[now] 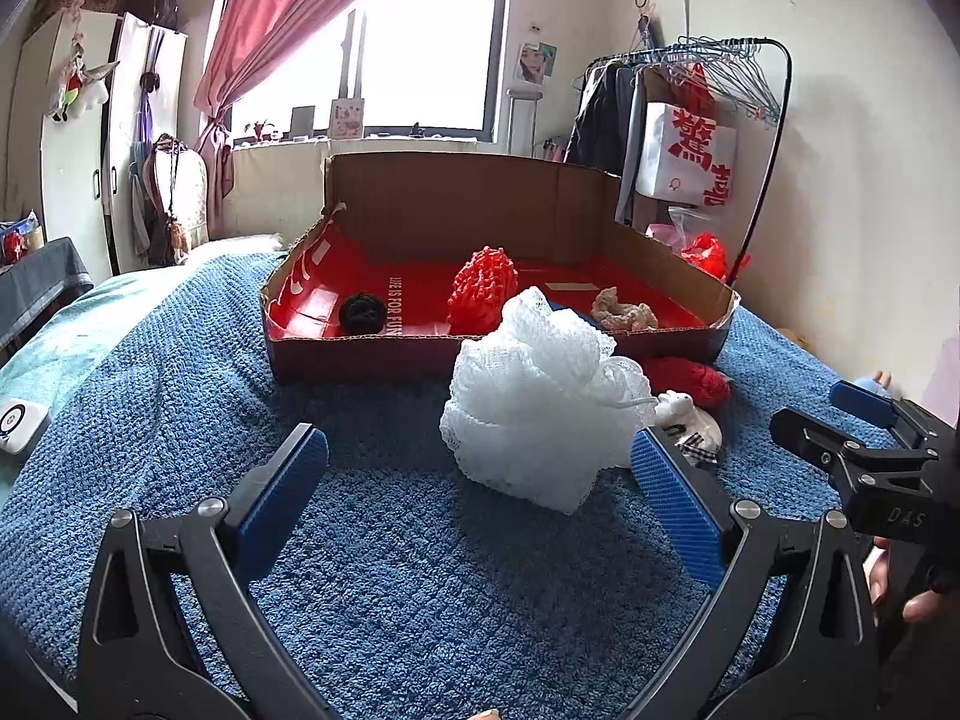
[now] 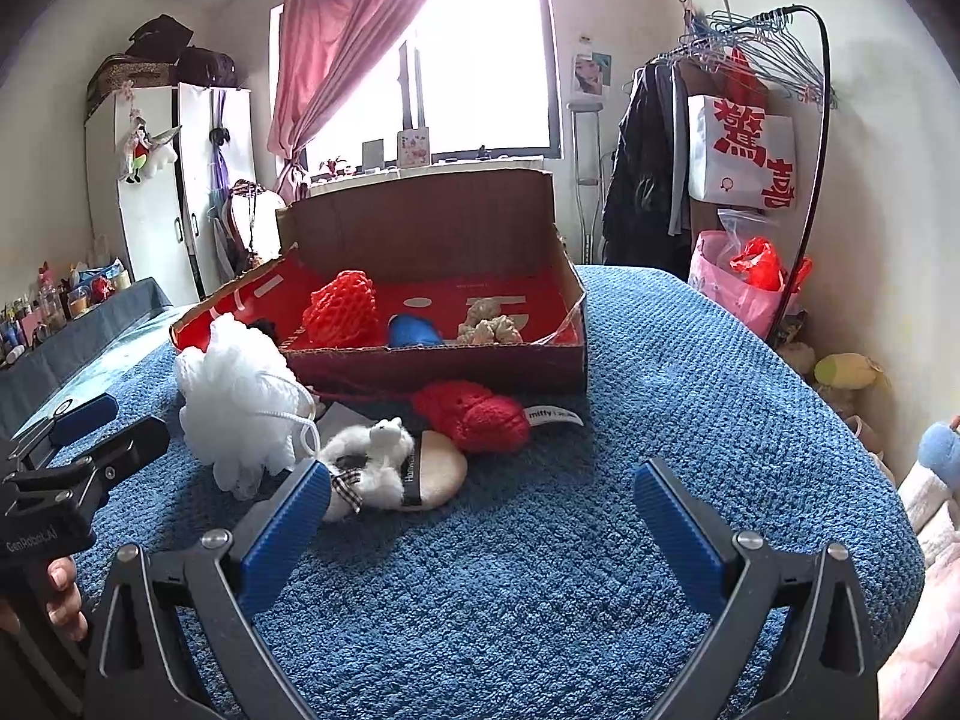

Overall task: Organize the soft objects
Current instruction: 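Withdraw both tools from the box toward the white bath puff, then grasp the white bath puff with the left tool while the right tool grasps the red knitted pouch, then lower the bath puff and red pouch into the box and open both tools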

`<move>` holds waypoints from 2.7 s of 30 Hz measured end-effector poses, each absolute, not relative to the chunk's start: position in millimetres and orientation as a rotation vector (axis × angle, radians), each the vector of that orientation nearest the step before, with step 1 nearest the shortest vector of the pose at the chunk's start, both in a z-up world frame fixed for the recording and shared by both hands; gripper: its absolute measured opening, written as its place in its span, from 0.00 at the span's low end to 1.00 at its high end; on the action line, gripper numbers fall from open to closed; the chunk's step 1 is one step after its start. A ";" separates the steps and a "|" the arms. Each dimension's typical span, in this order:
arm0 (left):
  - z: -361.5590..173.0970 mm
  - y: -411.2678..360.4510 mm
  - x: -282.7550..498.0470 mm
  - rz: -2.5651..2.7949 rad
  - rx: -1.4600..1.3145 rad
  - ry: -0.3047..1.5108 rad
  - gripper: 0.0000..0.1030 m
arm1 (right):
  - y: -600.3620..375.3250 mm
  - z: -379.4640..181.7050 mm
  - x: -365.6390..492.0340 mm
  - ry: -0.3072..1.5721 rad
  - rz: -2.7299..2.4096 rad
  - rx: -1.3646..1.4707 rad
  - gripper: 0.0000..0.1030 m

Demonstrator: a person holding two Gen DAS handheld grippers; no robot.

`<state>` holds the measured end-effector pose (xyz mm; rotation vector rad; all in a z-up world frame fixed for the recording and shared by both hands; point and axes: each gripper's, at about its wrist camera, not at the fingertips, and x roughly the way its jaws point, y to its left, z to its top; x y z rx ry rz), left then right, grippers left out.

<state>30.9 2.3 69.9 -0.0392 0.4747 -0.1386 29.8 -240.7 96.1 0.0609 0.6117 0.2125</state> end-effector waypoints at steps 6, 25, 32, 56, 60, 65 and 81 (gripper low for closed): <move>69.9 2.4 34.1 -0.139 -0.037 0.482 1.00 | -242.3 93.6 34.2 0.627 0.207 0.068 1.00; 78.5 -5.1 79.0 -0.227 -0.020 0.578 1.00 | -238.4 86.7 108.4 0.786 0.270 0.024 1.00; 70.6 -11.6 103.8 -0.297 -0.030 0.663 0.93 | -234.8 74.2 146.0 0.890 0.330 0.054 0.99; 98.0 -5.8 94.8 -0.352 -0.015 0.613 0.54 | -240.3 109.3 111.1 0.804 0.402 0.104 0.47; 99.7 -1.6 90.7 -0.346 -0.016 0.607 0.54 | -242.1 110.5 110.1 0.808 0.402 0.113 0.47; 103.0 3.6 88.9 -0.334 -0.018 0.599 0.54 | -242.4 124.9 110.4 0.769 0.411 0.120 0.47; 166.8 45.1 235.7 -0.228 0.052 0.618 0.54 | -203.1 148.9 281.8 0.871 0.368 0.072 0.48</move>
